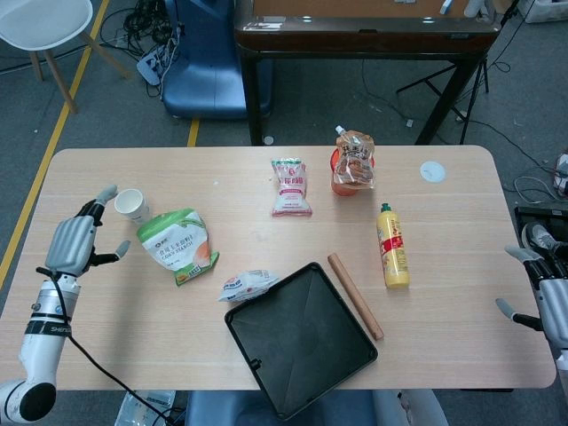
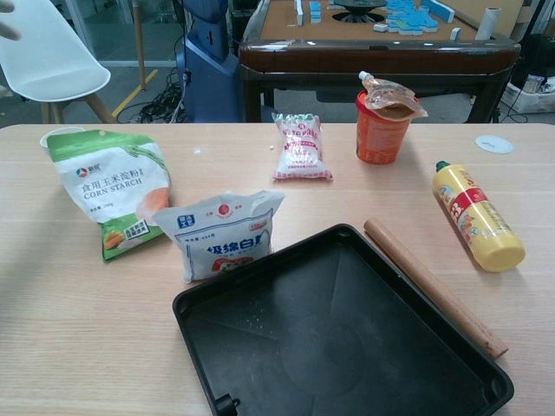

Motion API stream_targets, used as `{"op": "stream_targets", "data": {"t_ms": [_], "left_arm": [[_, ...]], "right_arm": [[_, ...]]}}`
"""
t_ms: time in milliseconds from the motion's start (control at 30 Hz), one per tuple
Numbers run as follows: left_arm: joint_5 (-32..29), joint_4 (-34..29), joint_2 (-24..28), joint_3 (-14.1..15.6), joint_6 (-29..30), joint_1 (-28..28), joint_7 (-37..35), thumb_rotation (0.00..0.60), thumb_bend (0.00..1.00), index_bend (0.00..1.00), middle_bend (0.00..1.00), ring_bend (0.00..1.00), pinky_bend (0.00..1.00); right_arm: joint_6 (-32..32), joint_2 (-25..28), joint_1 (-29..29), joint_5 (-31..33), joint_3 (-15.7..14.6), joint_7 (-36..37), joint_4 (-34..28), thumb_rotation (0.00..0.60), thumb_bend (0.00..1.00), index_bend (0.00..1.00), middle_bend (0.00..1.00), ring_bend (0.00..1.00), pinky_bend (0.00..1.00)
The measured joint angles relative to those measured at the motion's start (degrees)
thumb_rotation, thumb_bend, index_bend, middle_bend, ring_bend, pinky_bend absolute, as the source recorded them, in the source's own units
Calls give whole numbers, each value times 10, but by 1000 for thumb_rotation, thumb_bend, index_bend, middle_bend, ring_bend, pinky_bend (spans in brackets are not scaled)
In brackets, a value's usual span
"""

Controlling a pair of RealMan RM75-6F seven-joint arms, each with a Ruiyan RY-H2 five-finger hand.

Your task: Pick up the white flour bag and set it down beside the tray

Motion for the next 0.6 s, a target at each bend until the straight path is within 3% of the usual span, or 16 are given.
{"op": "stream_targets", "data": {"t_ms": [300, 600], "left_arm": [[88, 12, -14, 79, 140, 105, 63, 600, 270, 87, 126, 153, 298], [180, 10, -44, 150, 234, 197, 88, 600, 270, 108, 126, 153, 277]], "right_arm": [[-18, 1, 25, -55, -21, 18, -2, 600, 182, 203, 283, 152, 223], [-14, 0, 27, -83, -41, 13, -18, 600, 182, 202, 283, 152, 223]]}}
